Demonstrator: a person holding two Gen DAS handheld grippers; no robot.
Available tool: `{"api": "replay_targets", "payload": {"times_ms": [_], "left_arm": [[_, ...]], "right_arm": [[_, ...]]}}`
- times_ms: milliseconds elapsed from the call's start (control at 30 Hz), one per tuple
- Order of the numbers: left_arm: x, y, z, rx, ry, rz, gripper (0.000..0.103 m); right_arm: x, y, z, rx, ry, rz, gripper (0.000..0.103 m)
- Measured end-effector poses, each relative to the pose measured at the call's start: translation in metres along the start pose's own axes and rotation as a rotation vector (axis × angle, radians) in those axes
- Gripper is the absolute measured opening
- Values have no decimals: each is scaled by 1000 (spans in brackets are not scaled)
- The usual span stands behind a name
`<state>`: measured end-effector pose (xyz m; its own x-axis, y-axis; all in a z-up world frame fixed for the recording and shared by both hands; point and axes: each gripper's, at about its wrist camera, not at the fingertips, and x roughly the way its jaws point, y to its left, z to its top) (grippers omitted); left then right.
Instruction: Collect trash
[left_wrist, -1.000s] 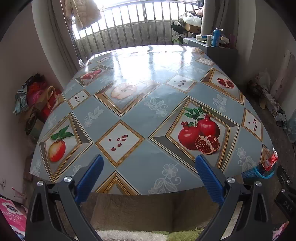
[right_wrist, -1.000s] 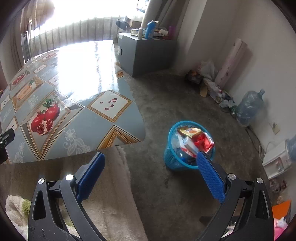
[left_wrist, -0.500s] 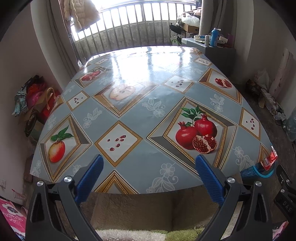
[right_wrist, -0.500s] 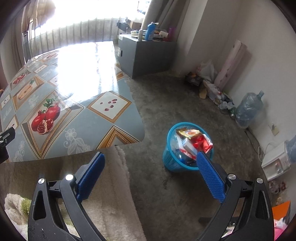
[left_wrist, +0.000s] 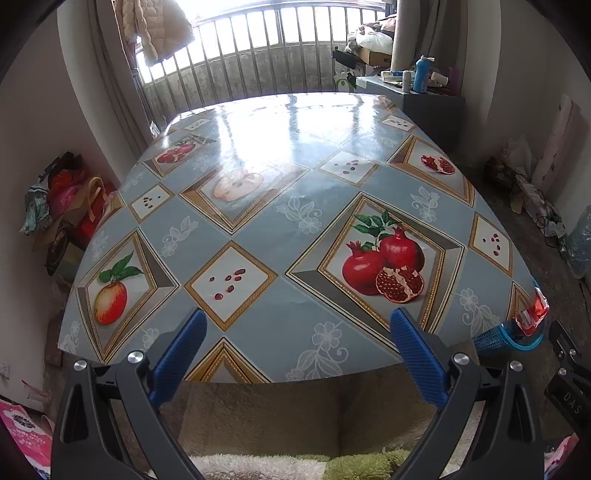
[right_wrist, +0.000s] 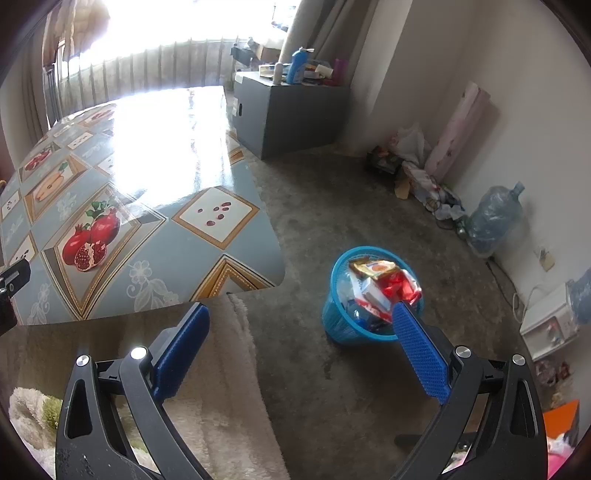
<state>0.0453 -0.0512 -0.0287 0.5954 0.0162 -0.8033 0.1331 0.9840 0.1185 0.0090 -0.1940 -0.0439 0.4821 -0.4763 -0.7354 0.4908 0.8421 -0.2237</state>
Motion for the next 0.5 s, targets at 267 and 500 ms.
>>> {"api": "replay_targets", "payload": {"times_ms": [267,500], "left_arm": [[1,0,0,2,5,-4,97],[2,0,-1,2,8,-2,97]], "right_arm": [[0,0,0,2,1,0,95],[0,1,-1,6,2,-3,95]]}}
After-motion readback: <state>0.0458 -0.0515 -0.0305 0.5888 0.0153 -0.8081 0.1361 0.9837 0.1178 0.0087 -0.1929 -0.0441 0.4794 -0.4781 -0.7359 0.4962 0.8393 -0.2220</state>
